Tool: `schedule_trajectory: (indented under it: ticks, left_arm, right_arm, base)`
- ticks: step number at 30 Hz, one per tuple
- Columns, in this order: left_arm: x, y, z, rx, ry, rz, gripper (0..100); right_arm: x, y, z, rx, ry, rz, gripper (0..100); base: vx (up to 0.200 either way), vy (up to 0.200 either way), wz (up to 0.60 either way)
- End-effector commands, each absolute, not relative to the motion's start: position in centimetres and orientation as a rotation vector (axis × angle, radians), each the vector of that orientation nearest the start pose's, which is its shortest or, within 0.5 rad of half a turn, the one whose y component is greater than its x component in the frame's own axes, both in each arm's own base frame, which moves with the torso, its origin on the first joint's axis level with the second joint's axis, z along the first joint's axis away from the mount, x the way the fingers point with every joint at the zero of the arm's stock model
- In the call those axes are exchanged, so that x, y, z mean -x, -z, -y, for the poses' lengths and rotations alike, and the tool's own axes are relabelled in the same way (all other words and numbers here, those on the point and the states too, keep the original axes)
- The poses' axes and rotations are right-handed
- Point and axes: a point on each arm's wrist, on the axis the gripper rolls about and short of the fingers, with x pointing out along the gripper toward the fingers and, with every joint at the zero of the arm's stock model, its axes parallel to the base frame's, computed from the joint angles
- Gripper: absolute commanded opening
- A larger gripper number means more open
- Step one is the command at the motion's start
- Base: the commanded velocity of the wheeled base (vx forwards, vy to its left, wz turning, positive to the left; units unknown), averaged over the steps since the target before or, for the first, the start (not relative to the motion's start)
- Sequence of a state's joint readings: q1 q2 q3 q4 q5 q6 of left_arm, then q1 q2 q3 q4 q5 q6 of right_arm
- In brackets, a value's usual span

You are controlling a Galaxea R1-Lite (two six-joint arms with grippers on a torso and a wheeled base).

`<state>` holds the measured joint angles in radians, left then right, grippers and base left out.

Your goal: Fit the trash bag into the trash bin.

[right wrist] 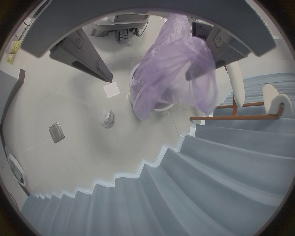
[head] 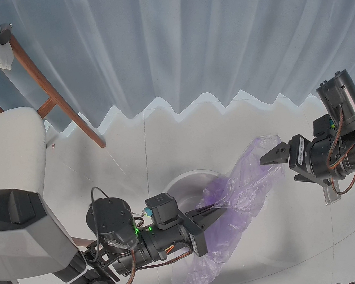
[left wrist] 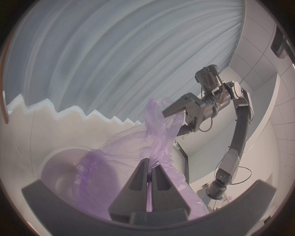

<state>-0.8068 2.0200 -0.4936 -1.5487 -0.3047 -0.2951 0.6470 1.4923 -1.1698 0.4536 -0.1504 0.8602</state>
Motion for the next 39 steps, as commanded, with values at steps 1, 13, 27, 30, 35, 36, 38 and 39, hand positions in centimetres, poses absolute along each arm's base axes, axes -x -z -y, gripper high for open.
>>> schedule_trajectory:
  ticks: [1, 13, 27, 30, 35, 36, 38, 39]
  left_arm:
    - [-21.5, -10.2, 23.5, 0.275, 1.093, -0.134, 0]
    - [-20.7, -10.4, 23.9, 0.279, 1.106, -0.133, 0]
    - [-19.0, -13.8, 21.5, 0.516, 1.001, -0.141, 100]
    - [-19.0, -14.0, 19.7, 0.574, 0.927, -0.158, 100]
    - [-17.7, -12.8, 17.7, 0.569, 0.889, -0.233, 100]
    - [-17.5, -12.7, 17.6, 0.572, 0.891, -0.244, 100]
    - [-17.0, -12.5, 17.5, 0.578, 0.899, -0.266, 100]
    - [-17.0, -12.5, 17.5, 0.578, 0.899, -0.266, 100]
  right_arm:
    - [-18.5, -23.4, -14.3, -0.475, -0.133, -0.893, 100]
    - [-18.1, -21.9, -14.7, -0.444, -0.134, -0.938, 0]
    - [-21.9, -23.5, -12.7, -0.409, -0.328, -0.774, 0]
    - [-21.9, -23.8, -11.5, -0.405, -0.356, -0.764, 0]
    - [-21.7, -24.0, -11.1, -0.413, -0.392, -0.765, 0]
    - [-21.7, -24.1, -11.1, -0.414, -0.392, -0.763, 0]
    - [-21.6, -24.1, -11.2, -0.411, -0.395, -0.764, 0]
    - [-21.6, -24.1, -11.2, -0.411, -0.395, -0.764, 0]
  base:
    - [0.000, 0.000, 0.00]
    - [0.000, 0.000, 0.00]
    - [0.000, 0.000, 0.00]
    - [0.000, 0.000, 0.00]
    - [0.000, 0.000, 0.00]
    - [0.000, 0.000, 0.00]
    - [0.000, 0.000, 0.00]
    - [0.000, 0.000, 0.00]
